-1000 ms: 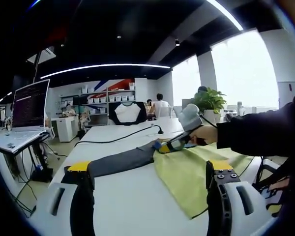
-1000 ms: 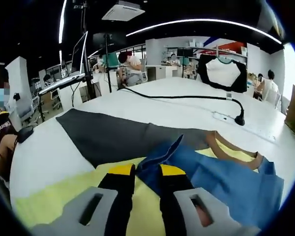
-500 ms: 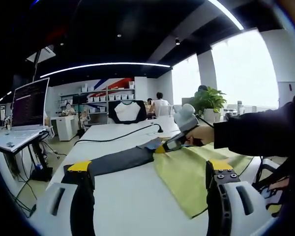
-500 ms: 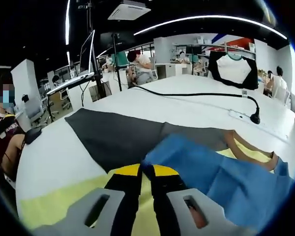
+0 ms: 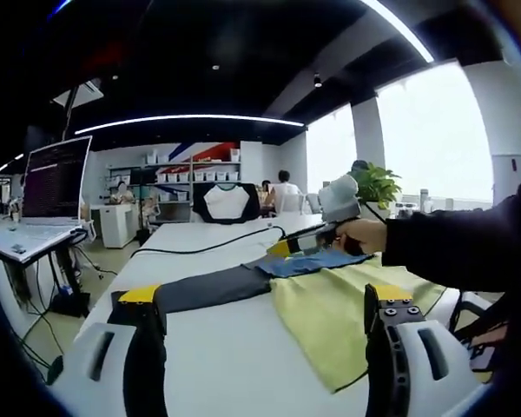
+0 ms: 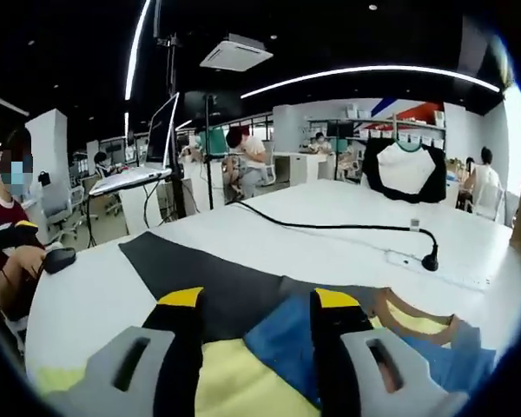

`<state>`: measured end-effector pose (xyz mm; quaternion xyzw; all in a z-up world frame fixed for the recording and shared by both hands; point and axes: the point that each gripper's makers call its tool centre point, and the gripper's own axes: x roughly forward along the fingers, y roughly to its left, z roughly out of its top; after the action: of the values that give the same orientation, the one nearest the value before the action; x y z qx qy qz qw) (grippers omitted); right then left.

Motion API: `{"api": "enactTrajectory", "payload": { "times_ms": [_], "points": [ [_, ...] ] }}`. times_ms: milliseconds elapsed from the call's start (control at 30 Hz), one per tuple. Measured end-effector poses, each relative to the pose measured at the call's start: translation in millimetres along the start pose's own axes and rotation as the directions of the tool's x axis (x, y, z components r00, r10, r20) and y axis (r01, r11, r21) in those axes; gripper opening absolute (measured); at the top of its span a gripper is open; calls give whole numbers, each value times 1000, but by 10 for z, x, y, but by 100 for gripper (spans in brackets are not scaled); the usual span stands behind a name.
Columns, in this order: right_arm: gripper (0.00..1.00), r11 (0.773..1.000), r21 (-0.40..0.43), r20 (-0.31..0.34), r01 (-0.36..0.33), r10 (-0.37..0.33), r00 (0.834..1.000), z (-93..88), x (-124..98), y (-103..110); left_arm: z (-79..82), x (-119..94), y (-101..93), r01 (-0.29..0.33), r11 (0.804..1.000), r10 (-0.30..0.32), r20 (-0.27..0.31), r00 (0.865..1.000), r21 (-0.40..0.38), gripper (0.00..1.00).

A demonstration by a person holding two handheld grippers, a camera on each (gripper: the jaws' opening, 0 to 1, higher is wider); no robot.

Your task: Fold the garment on the visible template until the final outline fits inside the template.

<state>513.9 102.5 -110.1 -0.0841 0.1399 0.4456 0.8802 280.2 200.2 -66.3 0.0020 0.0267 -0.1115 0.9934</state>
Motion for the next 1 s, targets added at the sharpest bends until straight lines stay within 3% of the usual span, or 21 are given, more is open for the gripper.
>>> {"api": "enactTrajectory", "payload": {
  "times_ms": [100, 133, 167, 200, 300, 433, 533, 700, 867, 1000],
  "points": [
    [64, 999, -46, 15, 23, -22, 1000, 56, -102, -64, -15, -3, 14, -8, 1000, 8, -4, 1000, 2, 100],
    [68, 998, -50, 35, 24, -23, 999, 87, -128, -83, -16, -3, 20, -10, 1000, 10, -5, 1000, 3, 100],
    [70, 996, -79, 98, 36, -28, 995, 185, -171, -122, -17, -3, 21, -11, 1000, 11, -5, 1000, 5, 100],
    [71, 995, -90, 110, 43, -33, 993, 211, -207, -149, -21, -3, 18, -10, 1000, 10, -6, 1000, 4, 100],
    [73, 997, -67, 112, 36, -29, 993, 252, -351, -206, -19, 1, 23, -7, 1000, 7, -2, 1000, -2, 100],
    [74, 996, -63, 164, 60, -49, 985, 369, -593, -305, -35, 4, 59, -20, 1000, 20, -6, 1000, -10, 100],
    [74, 993, -49, 204, 111, -99, 974, 530, -822, -474, -69, 0, 98, -40, 999, 40, -20, 999, -3, 100],
    [76, 974, -100, 242, 201, -172, 955, 752, -1222, -704, -37, -27, 126, -50, 999, 50, -5, 999, -7, 100],
    [75, 940, -116, 208, 322, -294, 933, 741, -1756, -968, -16, -46, 111, -42, 999, 42, 4, 999, -10, 100],
    [75, 925, -105, 213, 364, -337, 917, 677, -2075, -1098, 1, -39, 105, -39, 999, 39, 13, 999, -13, 100]
  ]
}}
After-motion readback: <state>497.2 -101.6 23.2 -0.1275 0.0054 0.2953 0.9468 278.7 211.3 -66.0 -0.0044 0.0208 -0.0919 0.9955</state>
